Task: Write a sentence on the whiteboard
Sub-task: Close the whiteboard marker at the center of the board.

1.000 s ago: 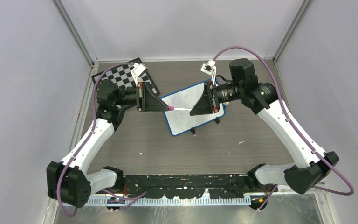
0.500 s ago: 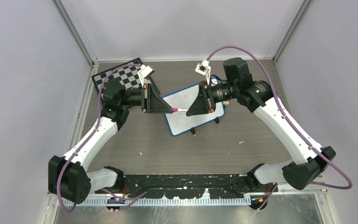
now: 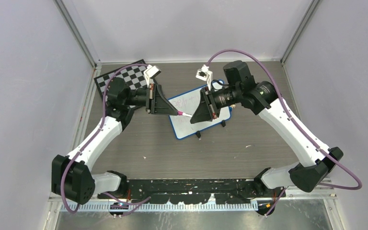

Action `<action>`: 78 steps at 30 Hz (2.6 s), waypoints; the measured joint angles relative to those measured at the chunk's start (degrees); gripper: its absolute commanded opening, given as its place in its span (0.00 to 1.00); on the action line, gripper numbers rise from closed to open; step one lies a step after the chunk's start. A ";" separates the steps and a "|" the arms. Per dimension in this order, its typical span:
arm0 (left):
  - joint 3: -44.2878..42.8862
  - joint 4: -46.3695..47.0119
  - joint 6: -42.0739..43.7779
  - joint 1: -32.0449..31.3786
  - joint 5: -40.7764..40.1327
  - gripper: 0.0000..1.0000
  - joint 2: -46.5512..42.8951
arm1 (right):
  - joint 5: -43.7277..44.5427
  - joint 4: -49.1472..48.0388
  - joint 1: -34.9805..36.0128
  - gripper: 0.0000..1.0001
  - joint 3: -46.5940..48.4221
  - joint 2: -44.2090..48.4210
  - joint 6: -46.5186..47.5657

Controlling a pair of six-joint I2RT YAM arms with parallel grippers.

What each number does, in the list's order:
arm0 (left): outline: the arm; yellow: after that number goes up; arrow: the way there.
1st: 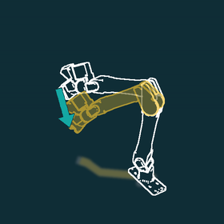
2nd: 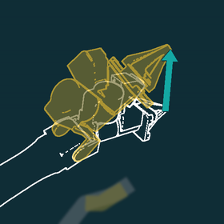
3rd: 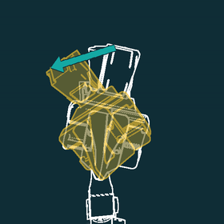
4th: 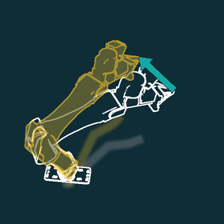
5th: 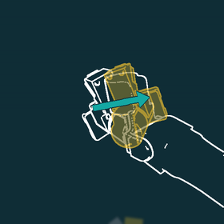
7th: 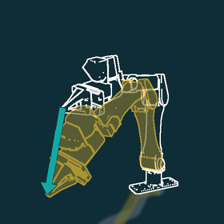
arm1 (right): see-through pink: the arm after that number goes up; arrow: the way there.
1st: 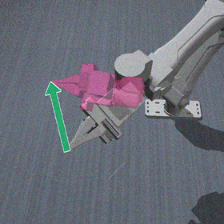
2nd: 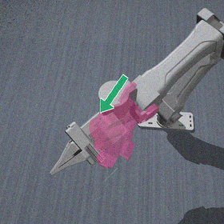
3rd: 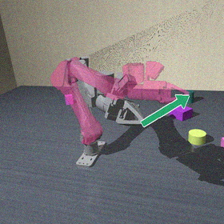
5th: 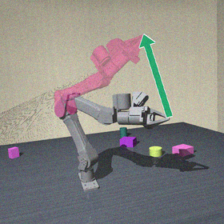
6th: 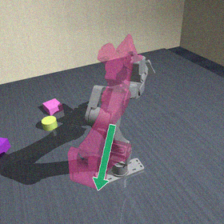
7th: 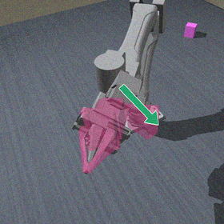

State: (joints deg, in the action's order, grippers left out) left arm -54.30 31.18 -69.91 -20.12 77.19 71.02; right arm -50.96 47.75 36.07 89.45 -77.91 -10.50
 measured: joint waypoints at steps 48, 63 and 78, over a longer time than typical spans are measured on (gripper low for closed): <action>3.23 3.30 -1.70 -7.56 -16.13 0.00 1.62 | 10.71 27.76 2.89 0.00 16.04 -9.42 11.74; 3.74 2.19 -1.70 -1.73 -14.84 0.00 1.68 | 11.76 14.25 1.09 0.70 12.98 -8.92 13.27; 3.76 2.40 -4.24 6.10 -16.65 0.00 -0.22 | 3.56 -8.87 -8.11 0.75 -2.21 -1.75 -1.88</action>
State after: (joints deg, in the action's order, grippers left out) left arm -50.54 33.58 -74.15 -14.02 60.53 70.81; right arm -47.40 38.87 27.97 87.24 -79.66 -12.38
